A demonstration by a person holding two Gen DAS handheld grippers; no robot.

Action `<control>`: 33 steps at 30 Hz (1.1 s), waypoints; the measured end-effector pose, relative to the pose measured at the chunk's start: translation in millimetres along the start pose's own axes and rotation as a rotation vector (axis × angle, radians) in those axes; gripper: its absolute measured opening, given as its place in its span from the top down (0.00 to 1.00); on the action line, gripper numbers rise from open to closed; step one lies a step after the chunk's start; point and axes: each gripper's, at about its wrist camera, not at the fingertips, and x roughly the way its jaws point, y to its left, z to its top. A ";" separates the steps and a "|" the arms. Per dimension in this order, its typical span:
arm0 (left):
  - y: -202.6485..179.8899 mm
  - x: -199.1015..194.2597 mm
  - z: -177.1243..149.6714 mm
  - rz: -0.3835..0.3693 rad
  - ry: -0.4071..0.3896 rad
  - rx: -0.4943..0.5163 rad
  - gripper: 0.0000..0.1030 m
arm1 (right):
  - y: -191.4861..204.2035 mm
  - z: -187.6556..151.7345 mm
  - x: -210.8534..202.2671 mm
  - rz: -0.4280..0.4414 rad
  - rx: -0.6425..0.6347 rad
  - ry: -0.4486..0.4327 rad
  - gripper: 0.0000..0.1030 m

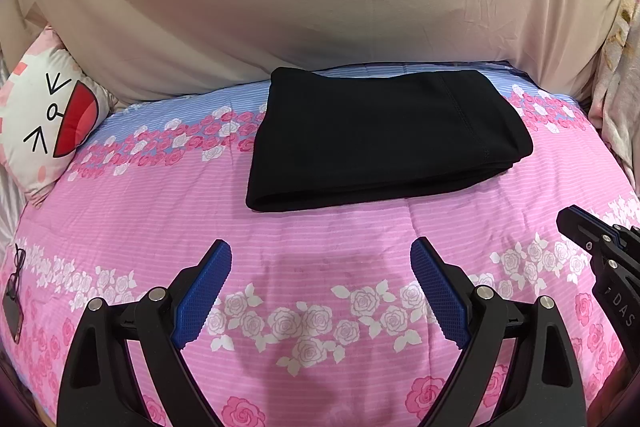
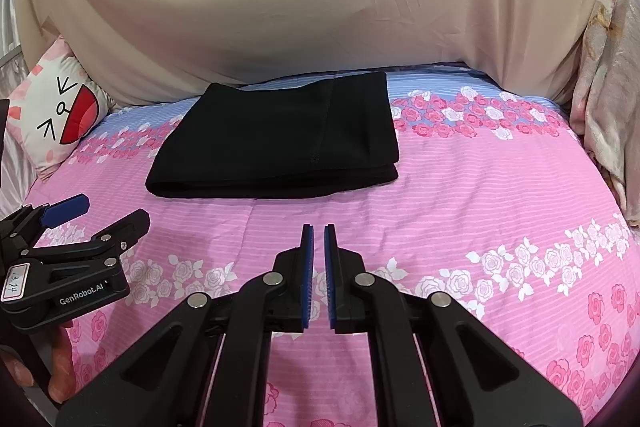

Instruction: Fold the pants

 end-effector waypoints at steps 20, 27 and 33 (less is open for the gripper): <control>0.0 4.0 -0.4 -0.015 0.000 0.007 0.13 | -0.9 0.1 1.6 -0.001 0.001 0.004 0.95; -5.4 2.4 -2.5 -0.041 -0.046 0.032 0.14 | -1.3 -1.0 2.5 -0.006 0.006 0.005 0.95; -7.2 4.9 -1.5 0.066 -0.048 0.040 0.15 | -3.8 -1.0 1.8 -0.013 0.014 0.006 0.95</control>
